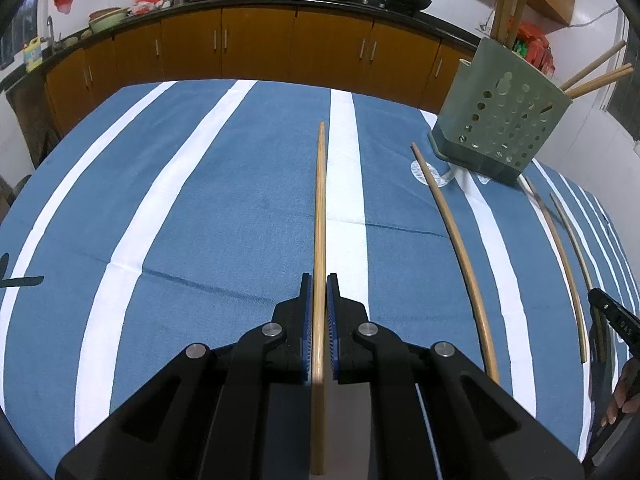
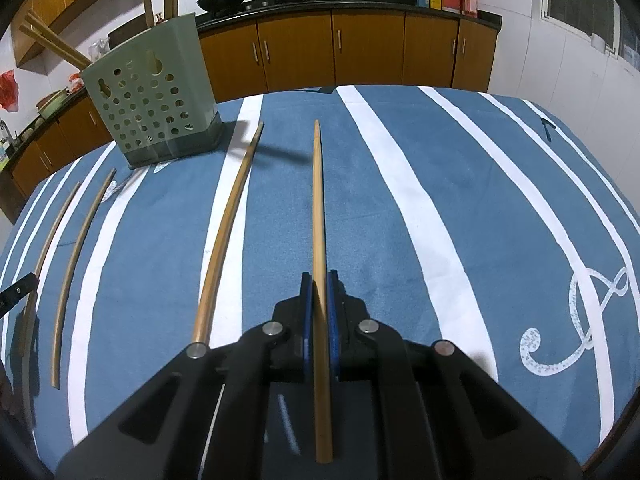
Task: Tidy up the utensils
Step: 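Grasp a wooden chopstick with the left tool while the right tool grasps another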
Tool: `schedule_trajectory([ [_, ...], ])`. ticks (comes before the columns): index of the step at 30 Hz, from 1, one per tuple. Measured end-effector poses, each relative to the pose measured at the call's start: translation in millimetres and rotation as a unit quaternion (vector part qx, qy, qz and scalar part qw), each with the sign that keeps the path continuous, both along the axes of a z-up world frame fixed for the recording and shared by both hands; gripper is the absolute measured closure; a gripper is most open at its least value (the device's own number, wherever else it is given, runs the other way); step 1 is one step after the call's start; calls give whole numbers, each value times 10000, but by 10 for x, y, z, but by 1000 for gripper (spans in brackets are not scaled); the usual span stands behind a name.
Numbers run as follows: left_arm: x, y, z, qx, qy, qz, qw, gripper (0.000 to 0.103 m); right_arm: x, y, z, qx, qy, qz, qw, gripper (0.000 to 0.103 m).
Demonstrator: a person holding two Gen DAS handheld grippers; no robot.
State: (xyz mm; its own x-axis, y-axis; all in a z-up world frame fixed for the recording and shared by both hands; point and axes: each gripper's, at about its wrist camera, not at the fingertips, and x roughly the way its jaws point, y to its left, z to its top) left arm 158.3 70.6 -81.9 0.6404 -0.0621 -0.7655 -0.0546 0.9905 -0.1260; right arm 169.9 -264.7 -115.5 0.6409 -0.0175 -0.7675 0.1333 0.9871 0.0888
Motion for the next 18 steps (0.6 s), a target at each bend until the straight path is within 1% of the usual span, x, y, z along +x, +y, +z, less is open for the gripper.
schedule_trajectory([
  [4, -2, 0, -1, 3, -1, -1, 10000, 95, -10, 6, 1, -25, 6, 2, 10000, 94],
  [8, -44, -45, 3, 171, 15, -87, 9998, 95, -62, 15, 0, -14, 11, 35, 10000, 94],
  [18, -65, -32, 0, 130, 13, -97, 9999, 95, -89, 24, -4, -10, 9, 41, 10000, 94],
])
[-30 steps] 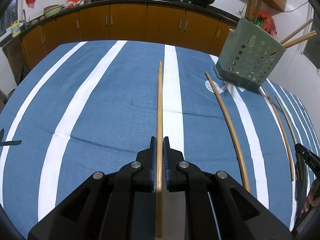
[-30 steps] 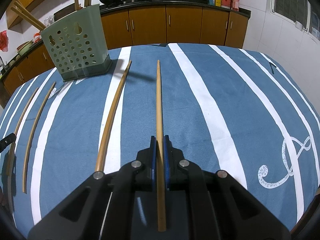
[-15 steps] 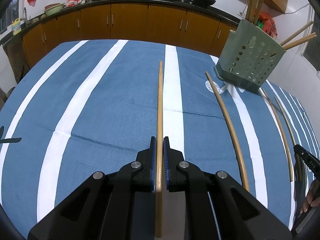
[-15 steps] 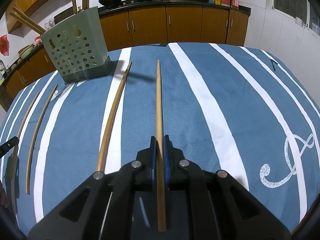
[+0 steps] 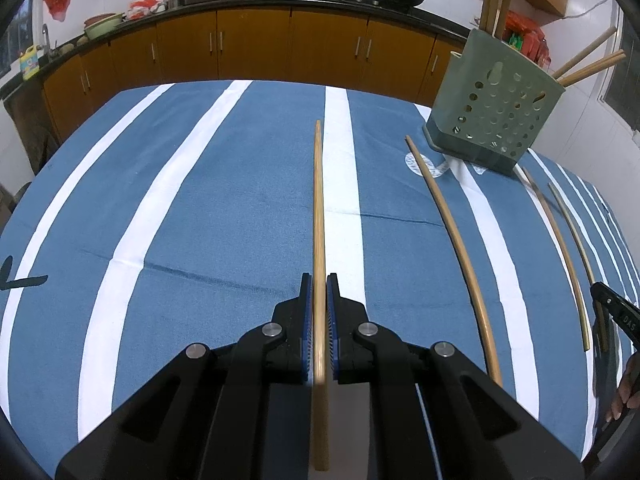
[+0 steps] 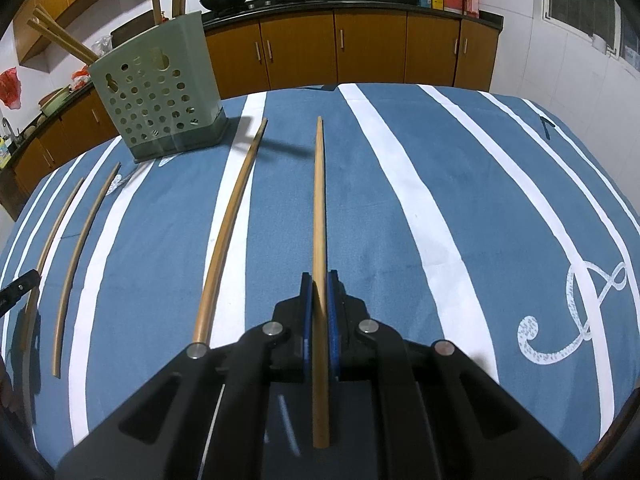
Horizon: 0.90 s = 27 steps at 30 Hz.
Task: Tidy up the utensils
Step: 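Grasp a wooden chopstick with the left tool while the right tool grasps another, then lift both chopsticks upright and lower them into the green holder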
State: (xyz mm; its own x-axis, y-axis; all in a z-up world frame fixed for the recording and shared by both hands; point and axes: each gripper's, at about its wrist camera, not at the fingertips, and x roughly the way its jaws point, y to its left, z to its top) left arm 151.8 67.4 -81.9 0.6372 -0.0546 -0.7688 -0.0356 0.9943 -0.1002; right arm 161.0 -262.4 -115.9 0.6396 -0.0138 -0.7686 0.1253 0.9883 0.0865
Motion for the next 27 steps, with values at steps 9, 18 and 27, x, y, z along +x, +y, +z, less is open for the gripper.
schedule_trajectory([
  [9, -57, -32, 2, 63, 5, -77, 10000, 95, -45, -16, 21, 107, 10, 50, 9999, 95],
  [18, -97, 96, 334, -141, -306, 15, 9994, 96, -181, -83, 569, 66, -771, 46, 9970, 95],
  [27, -116, 116, 953, -156, -1116, -26, 9936, 96, -219, -72, 1121, -23, -1557, 95, 9878, 95],
])
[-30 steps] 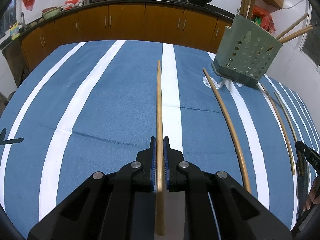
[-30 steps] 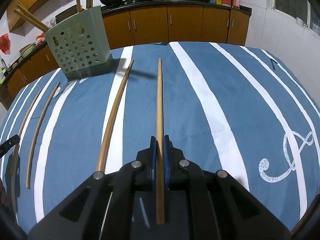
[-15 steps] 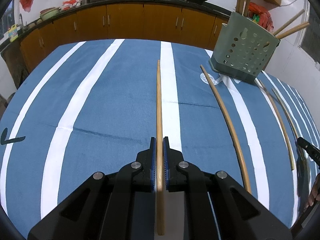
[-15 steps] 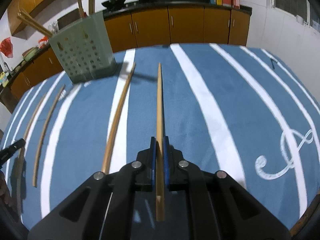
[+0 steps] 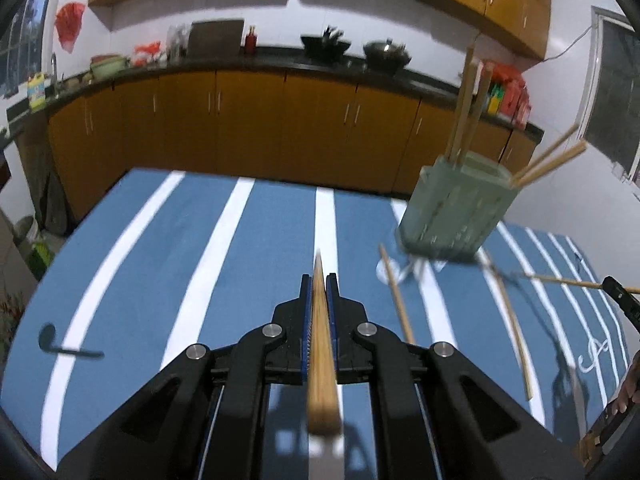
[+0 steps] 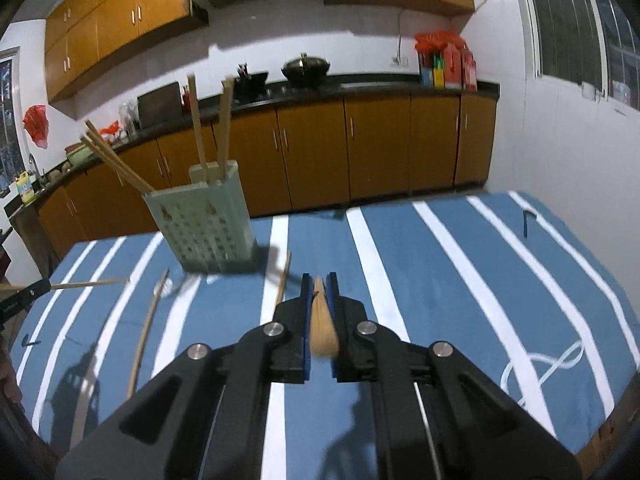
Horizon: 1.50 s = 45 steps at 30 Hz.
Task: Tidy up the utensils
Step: 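Lift both chopsticks upright and lower them into the green holder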
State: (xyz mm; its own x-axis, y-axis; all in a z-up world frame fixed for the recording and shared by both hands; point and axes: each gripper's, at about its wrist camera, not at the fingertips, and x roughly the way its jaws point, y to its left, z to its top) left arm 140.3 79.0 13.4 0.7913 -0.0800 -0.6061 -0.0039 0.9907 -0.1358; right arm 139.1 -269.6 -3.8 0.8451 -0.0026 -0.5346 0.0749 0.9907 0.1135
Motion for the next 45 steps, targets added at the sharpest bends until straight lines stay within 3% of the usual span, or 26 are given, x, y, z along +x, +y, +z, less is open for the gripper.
schedule_trajectory([
  [5, 45, -26, 253, -18, -271, -105, 9996, 96, 4, 27, 206, -11, -282, 94, 9996, 95],
  [11, 52, -159, 628, 77, -701, -329, 9970, 96, -38, 44, 687, 232, -809, 450, 9954, 95],
  [17, 53, -410, 1013, 81, -1134, -716, 9909, 96, -89, 103, 1268, 658, -1507, 932, 9820, 95],
  [24, 115, -758, 1408, -157, -1548, -1160, 9810, 96, 56, 335, 1649, 593, -2267, 934, 9677, 95],
  [28, 261, -868, 1525, -271, -1690, -1175, 9782, 96, 250, 417, 1708, 573, -2520, 860, 9622, 95],
  [32, 473, -982, 1541, -134, -1727, -1140, 9783, 96, 488, 502, 1683, 519, -2627, 826, 9599, 95],
  [39, 810, -1111, 1285, 68, -1275, -1204, 9845, 96, 993, 603, 1355, 384, -2213, 790, 9712, 95],
  [45, 877, -1140, 1106, 103, -1112, -1259, 9857, 96, 1205, 645, 1135, 381, -1905, 840, 9773, 95],
])
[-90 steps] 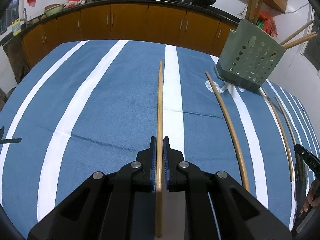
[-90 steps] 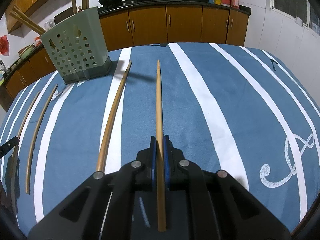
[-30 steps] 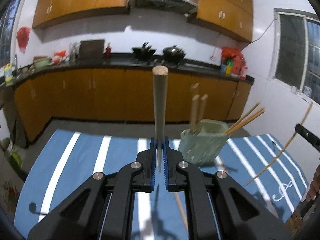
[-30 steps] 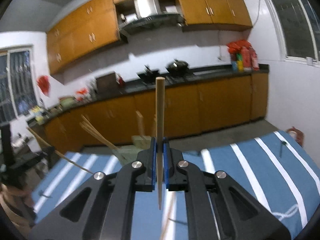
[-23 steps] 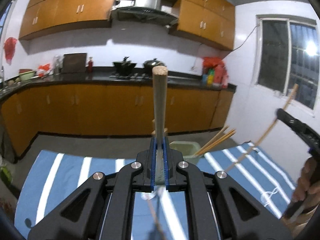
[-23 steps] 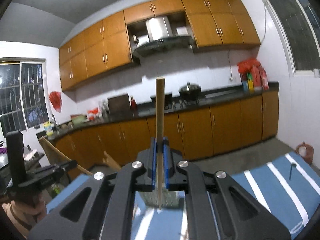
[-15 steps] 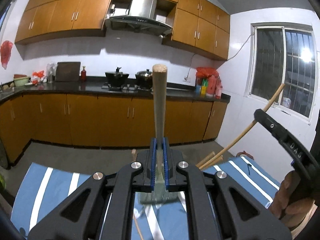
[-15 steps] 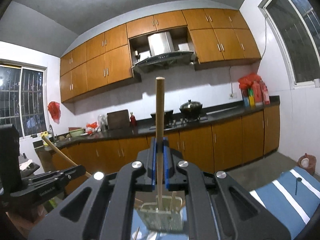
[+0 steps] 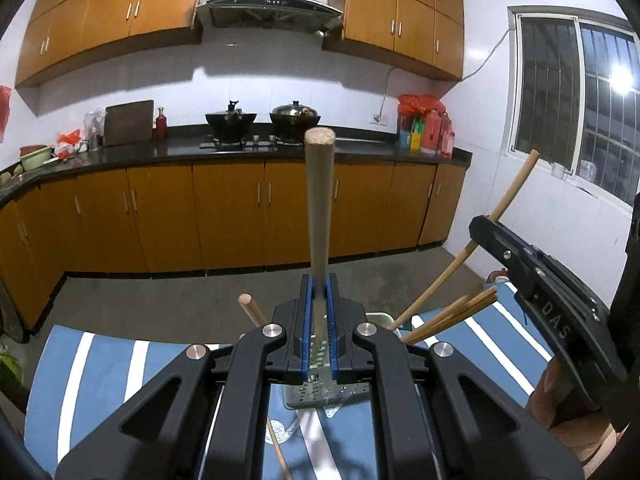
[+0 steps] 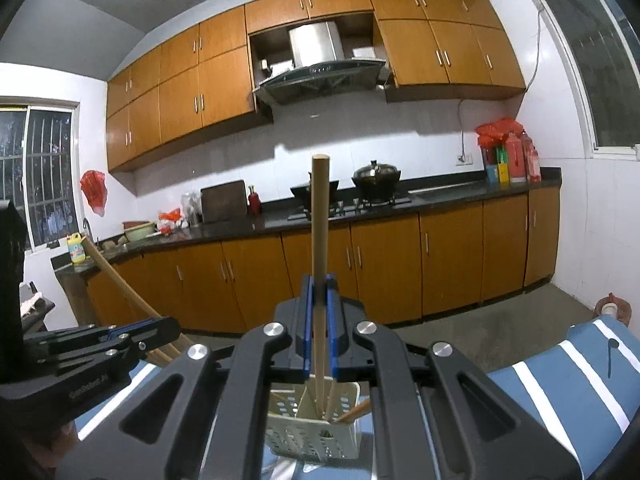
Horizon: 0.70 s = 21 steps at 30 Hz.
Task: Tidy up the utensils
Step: 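Lift both chopsticks upright and lower them into the green holder, then open both tools to release the chopsticks into the holder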
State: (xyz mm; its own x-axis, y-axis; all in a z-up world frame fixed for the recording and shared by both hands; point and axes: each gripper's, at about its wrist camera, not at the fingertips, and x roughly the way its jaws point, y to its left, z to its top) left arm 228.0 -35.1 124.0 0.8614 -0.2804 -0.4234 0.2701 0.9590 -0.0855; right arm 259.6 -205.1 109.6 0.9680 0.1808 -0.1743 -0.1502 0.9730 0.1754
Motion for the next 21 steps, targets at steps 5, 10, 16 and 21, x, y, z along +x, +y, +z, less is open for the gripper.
schedule_trajectory([
  [5, 57, -20, -77, 25, 139, 3, 9999, 96, 32, 40, -96, -51, 93, 53, 9999, 95],
  [10, 48, -16, -112, -47, 253, 26, 9997, 96, 42, 39, -131, -34, 175, 83, 9998, 92],
  [16, 56, 53, -45, -171, 255, 44, 9995, 90, -63, 36, -91, -59, 75, 62, 9999, 85],
  [21, -18, 92, 37, -271, 164, 127, 9994, 85, -233, -8, -4, -32, -55, 19, 10000, 84],
])
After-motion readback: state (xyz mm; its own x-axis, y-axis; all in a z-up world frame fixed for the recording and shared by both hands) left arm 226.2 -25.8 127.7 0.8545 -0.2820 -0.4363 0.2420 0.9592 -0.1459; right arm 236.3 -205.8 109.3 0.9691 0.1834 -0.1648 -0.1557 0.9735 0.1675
